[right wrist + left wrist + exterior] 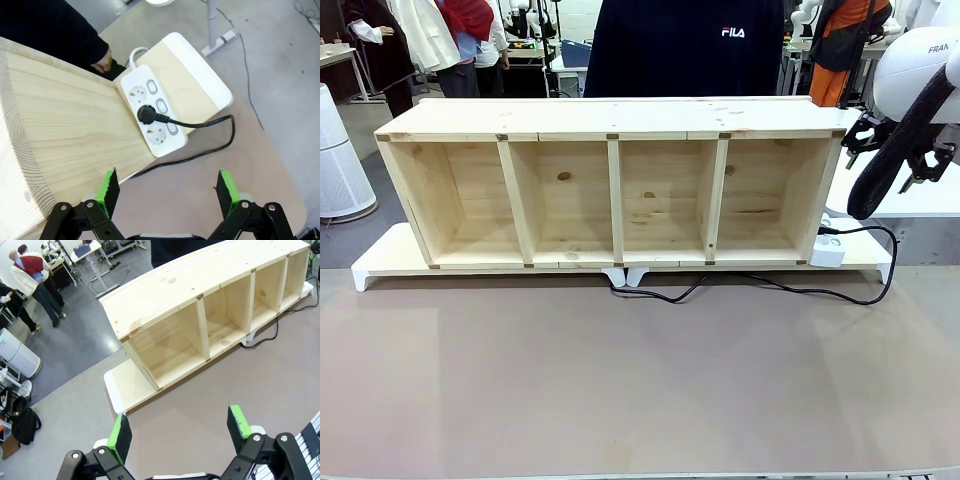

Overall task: Perform cable management.
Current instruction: Release the Power Cable when the human grasps it.

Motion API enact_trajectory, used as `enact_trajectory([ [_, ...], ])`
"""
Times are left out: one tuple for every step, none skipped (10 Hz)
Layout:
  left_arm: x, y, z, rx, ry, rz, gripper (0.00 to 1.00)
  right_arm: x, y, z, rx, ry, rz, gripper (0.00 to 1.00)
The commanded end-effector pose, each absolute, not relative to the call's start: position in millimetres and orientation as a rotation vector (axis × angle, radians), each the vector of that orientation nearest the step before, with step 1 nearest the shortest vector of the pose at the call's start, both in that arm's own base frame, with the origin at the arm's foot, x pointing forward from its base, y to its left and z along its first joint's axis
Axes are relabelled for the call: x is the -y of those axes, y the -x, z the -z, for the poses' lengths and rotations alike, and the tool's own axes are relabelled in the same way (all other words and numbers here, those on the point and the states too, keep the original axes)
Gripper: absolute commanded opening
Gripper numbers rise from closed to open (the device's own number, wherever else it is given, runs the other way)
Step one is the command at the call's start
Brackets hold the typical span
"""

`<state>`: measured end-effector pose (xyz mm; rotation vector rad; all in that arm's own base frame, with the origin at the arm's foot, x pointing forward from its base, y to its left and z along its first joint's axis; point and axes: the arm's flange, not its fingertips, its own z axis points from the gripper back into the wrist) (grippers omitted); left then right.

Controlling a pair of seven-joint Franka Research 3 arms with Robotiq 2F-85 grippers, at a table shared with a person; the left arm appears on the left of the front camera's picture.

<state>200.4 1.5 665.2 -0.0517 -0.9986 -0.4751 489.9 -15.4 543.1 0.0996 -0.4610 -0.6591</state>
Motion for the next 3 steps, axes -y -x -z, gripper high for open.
enact_trajectory([
  [0.4, -201.7, -665.3, 1.007, 0.063, 0.464, 1.00, 15.1, -489.9, -542.5, 0.457, -0.101, 0.654, 1.00],
  [0.4, -201.7, -665.3, 1.007, 0.063, 0.464, 1.00, 15.1, -489.9, -542.5, 0.457, -0.101, 0.654, 1.00],
  [0.4, -201.7, -665.3, 1.007, 0.063, 0.464, 1.00, 15.1, -489.9, -542.5, 0.457, -0.101, 0.654, 1.00],
])
